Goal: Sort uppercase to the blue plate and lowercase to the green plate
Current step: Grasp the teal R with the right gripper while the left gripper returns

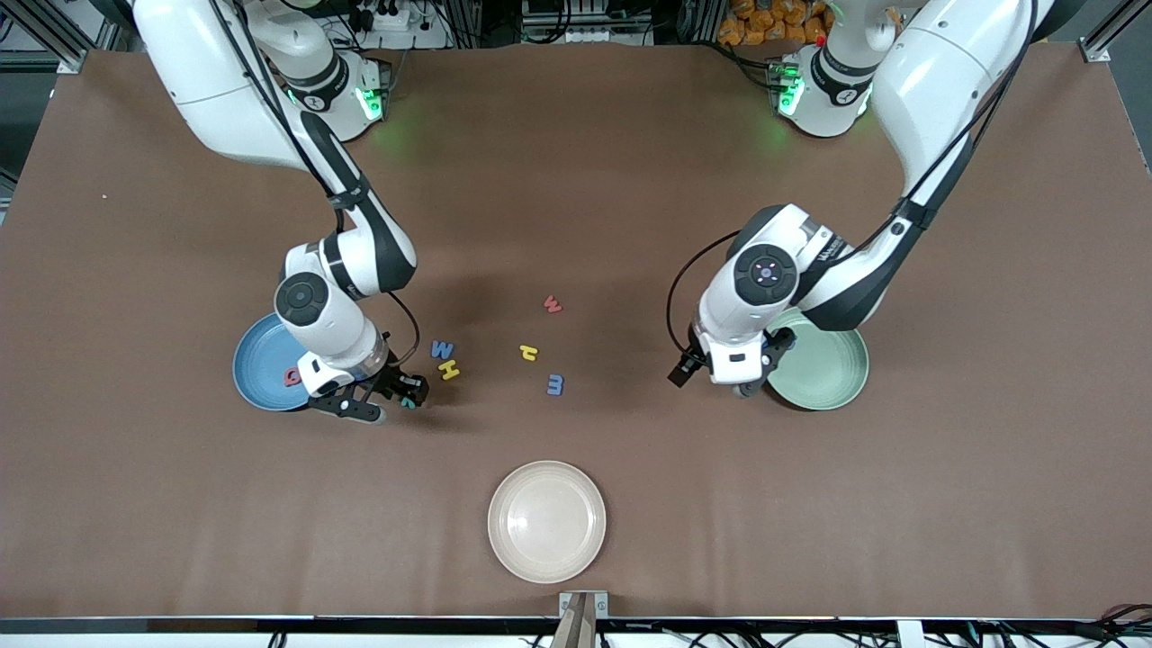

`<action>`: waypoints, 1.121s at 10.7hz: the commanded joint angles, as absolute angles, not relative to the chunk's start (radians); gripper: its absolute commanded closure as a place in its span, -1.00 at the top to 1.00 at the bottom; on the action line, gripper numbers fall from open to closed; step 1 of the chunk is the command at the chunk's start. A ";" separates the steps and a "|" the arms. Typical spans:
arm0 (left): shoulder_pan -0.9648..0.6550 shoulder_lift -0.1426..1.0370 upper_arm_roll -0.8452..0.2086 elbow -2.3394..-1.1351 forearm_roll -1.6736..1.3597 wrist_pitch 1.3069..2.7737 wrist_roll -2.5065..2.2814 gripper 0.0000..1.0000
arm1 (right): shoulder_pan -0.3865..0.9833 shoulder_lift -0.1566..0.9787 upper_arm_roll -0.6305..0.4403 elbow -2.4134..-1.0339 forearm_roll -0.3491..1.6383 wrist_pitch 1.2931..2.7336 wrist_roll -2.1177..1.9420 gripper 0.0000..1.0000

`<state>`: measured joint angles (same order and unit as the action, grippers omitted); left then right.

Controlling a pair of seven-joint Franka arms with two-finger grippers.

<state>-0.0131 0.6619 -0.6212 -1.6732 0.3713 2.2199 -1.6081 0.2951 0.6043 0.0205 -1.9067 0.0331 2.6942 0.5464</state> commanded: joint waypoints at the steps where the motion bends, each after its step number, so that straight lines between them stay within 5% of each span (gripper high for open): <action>1: -0.087 0.707 -0.609 -1.614 0.394 2.207 -1.603 1.00 | 0.301 0.612 0.018 -1.907 0.043 2.714 0.572 0.17; 12: -0.455 0.804 -0.405 -1.460 0.252 2.206 -1.624 1.00 | 0.307 0.647 0.014 -1.919 0.025 2.781 0.574 -0.23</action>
